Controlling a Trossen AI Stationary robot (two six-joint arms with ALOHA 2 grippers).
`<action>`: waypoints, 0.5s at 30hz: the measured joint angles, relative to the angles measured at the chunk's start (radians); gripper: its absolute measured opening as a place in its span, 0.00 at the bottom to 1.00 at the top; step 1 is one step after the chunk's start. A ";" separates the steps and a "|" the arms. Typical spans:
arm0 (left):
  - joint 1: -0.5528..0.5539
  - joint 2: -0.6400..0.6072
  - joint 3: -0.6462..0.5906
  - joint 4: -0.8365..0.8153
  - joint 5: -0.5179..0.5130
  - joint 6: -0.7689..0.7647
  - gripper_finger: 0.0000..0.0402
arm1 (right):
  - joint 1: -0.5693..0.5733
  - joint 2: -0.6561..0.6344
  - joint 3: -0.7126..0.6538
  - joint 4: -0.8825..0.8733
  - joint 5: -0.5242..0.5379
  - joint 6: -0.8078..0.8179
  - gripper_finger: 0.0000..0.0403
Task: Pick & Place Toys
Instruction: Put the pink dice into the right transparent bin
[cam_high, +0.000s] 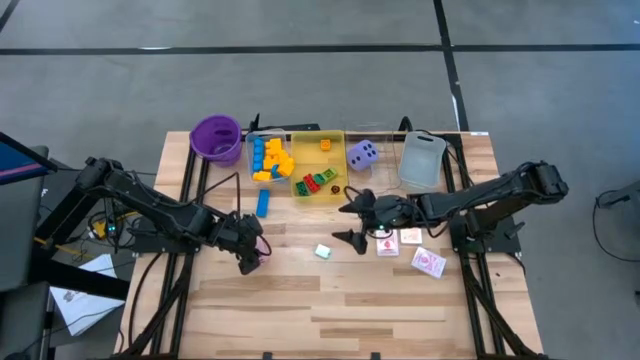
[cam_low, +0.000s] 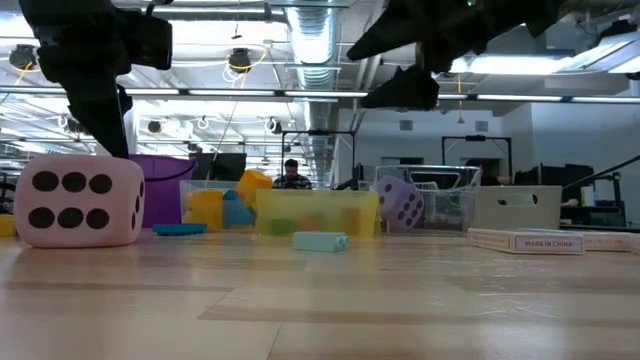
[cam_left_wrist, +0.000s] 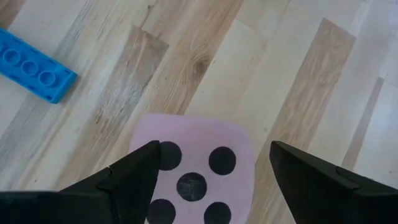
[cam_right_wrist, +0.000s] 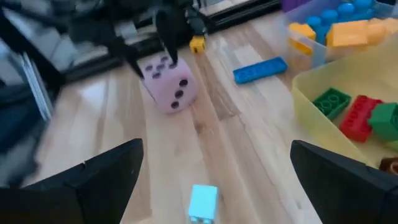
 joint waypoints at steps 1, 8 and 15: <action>0.000 0.000 0.000 0.001 0.000 0.001 0.74 | 0.002 0.008 0.000 0.004 -0.001 -0.034 0.99; 0.000 -0.001 0.000 -0.055 0.035 0.002 0.74 | 0.034 0.099 -0.005 0.104 -0.002 -0.256 0.99; -0.009 -0.016 0.004 -0.151 0.178 -0.147 0.74 | 0.067 0.278 -0.001 0.380 0.008 -0.384 0.99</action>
